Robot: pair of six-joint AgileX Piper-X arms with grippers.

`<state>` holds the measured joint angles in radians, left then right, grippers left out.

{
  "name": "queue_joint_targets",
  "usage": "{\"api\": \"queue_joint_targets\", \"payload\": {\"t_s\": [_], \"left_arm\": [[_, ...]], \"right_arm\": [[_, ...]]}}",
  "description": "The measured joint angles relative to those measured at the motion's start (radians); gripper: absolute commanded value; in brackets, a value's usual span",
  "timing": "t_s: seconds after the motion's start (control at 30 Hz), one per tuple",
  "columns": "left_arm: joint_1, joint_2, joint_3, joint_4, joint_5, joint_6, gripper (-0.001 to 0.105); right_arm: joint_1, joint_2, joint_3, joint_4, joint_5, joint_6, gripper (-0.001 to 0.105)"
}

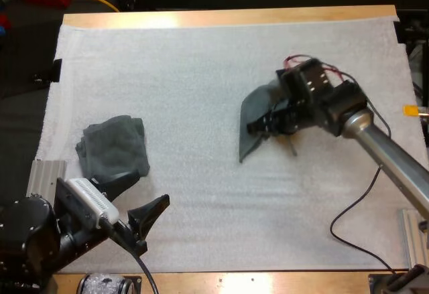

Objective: Pick towel from pile, fold and stack

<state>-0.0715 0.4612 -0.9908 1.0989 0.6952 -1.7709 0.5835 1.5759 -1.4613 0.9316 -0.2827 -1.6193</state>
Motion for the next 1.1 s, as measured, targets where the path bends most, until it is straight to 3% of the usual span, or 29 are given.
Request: {"api": "queue_joint_targets", "payload": {"t_s": [0.4, 0.63, 0.73, 0.93, 1.0, 1.1], "left_arm": [[0.000, 0.000, 0.000, 0.000, 0.000, 0.000, 0.069], [0.000, 0.000, 0.000, 0.024, 0.000, 0.000, 0.069], [0.000, 0.000, 0.000, 0.033, 0.000, 0.000, 0.069], [0.000, 0.000, 0.000, 0.056, 0.000, 0.000, 0.069], [0.000, 0.000, 0.000, 0.056, 0.000, 0.000, 0.069], [0.000, 0.000, 0.000, 0.057, 0.000, 0.000, 0.069]], "right_arm": [[0.228, 0.000, 0.002, 0.093, 0.172, -0.010, 0.003], [0.258, 0.000, 0.002, 0.091, 0.213, -0.007, 0.003], [0.258, 0.000, 0.002, 0.091, 0.213, 0.010, 0.016], [0.258, 0.000, 0.002, 0.091, 0.159, 0.023, 0.074], [0.258, 0.000, 0.002, 0.091, 0.113, 0.025, 0.081], [0.258, 0.000, 0.002, 0.091, 0.040, 0.025, 0.081]]}}
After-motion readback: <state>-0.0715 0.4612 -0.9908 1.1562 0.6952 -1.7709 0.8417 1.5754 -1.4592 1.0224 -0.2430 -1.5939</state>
